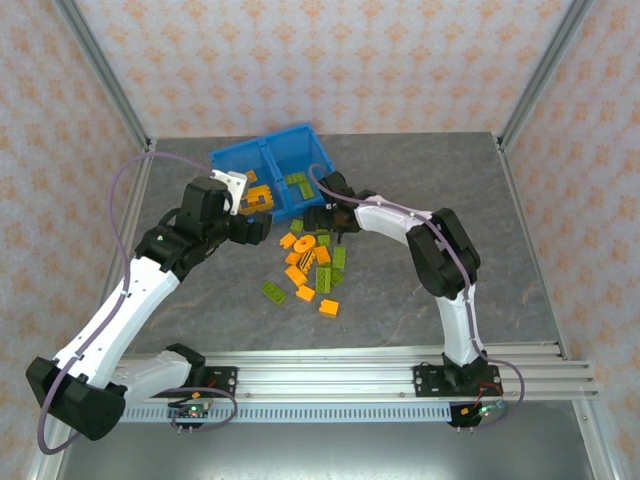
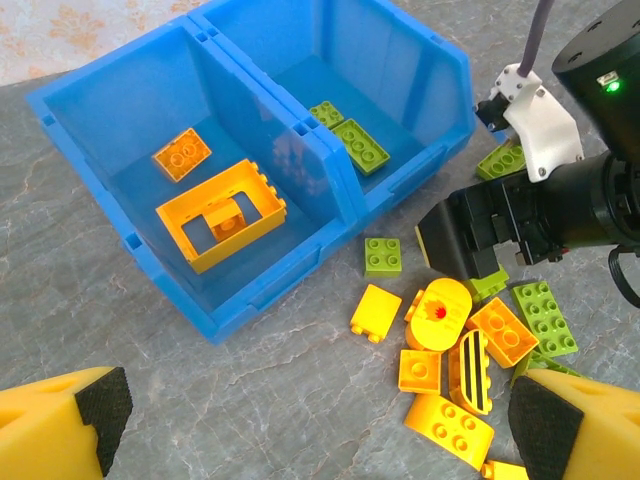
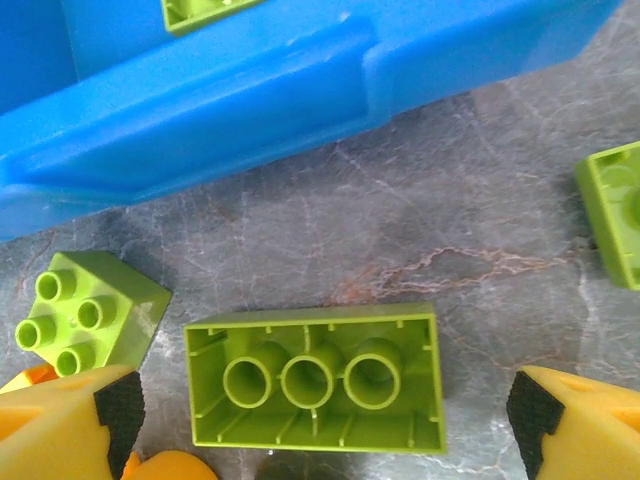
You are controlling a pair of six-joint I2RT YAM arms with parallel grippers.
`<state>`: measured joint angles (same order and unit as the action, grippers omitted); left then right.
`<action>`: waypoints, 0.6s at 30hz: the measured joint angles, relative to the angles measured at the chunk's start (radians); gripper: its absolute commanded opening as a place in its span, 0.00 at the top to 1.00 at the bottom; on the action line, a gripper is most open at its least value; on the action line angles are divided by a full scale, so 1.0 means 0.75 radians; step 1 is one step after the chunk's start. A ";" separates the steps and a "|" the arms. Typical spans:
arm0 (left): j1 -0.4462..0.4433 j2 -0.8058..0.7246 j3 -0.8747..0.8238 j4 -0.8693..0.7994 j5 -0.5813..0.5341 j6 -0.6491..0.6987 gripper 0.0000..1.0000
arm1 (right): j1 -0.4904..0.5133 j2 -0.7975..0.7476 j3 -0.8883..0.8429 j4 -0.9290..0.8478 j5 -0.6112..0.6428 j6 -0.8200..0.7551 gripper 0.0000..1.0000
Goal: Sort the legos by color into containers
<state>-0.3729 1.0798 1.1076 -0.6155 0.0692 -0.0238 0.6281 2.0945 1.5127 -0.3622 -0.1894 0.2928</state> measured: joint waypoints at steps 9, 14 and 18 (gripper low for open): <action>0.000 0.000 0.000 0.000 -0.001 0.000 0.00 | 0.027 0.085 0.087 -0.073 0.030 -0.032 0.19; 0.000 0.000 0.000 0.000 -0.005 0.000 0.00 | 0.030 0.108 0.124 -0.122 0.085 -0.044 0.33; 0.000 0.000 0.000 0.000 -0.005 0.000 0.00 | 0.035 0.101 0.117 -0.117 0.106 -0.041 0.40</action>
<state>-0.3729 1.0798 1.1076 -0.6155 0.0658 -0.0238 0.6540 2.1700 1.6009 -0.4503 -0.1097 0.2619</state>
